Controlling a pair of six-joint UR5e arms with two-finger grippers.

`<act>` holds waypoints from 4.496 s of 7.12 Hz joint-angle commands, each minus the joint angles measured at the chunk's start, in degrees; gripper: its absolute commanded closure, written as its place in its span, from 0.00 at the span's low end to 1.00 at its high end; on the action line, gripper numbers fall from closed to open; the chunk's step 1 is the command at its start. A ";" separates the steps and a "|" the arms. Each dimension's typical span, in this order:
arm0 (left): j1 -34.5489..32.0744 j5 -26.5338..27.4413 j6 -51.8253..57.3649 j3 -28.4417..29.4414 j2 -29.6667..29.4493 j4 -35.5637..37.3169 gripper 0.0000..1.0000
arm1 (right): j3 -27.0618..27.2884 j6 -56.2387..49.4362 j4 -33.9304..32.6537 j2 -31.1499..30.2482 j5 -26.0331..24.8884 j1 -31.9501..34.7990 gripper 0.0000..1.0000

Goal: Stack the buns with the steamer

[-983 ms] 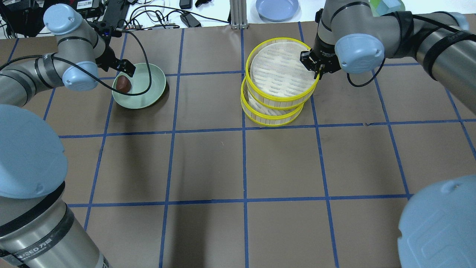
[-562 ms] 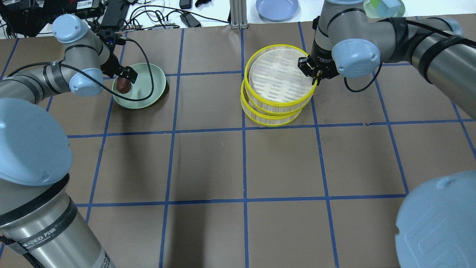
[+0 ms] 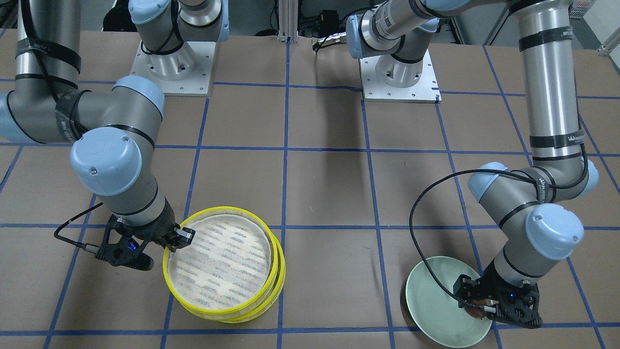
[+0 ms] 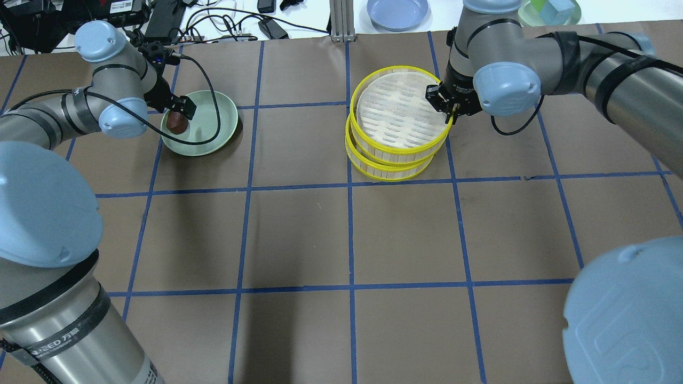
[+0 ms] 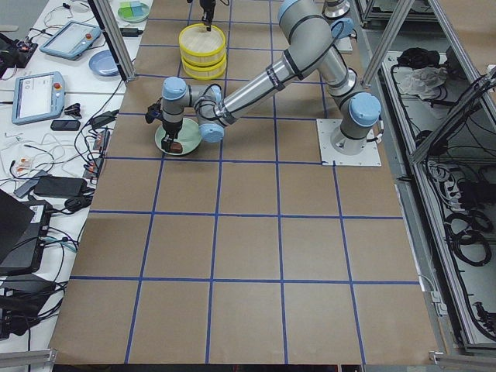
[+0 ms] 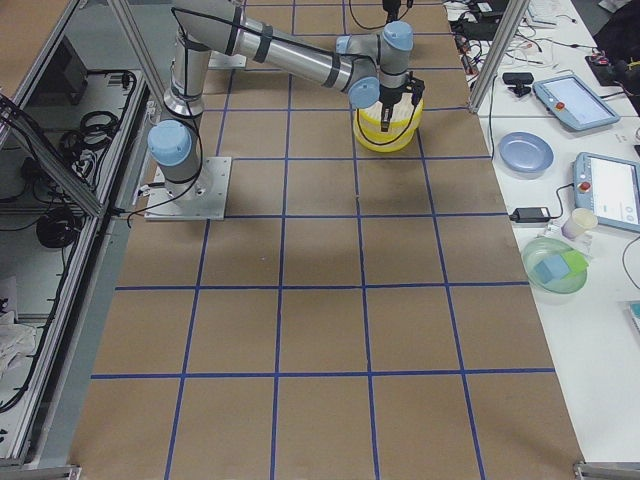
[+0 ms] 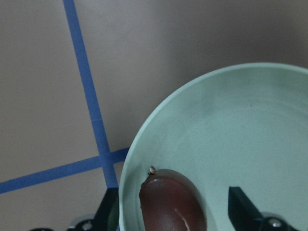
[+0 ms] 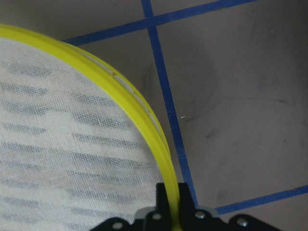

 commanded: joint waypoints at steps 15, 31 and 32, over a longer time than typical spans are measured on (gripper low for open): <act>-13.76 -20.32 -61.29 -1.16 12.18 -2.27 1.00 | 0.01 0.12 -0.44 0.97 1.23 0.62 0.85; -23.06 -30.27 -66.63 -1.08 12.42 -4.14 0.00 | 0.01 -9.37 20.21 -24.96 0.27 0.62 0.00; -19.72 -29.65 -54.45 -0.90 14.97 -10.64 0.00 | 0.01 -11.89 18.99 -24.27 -0.17 0.18 0.00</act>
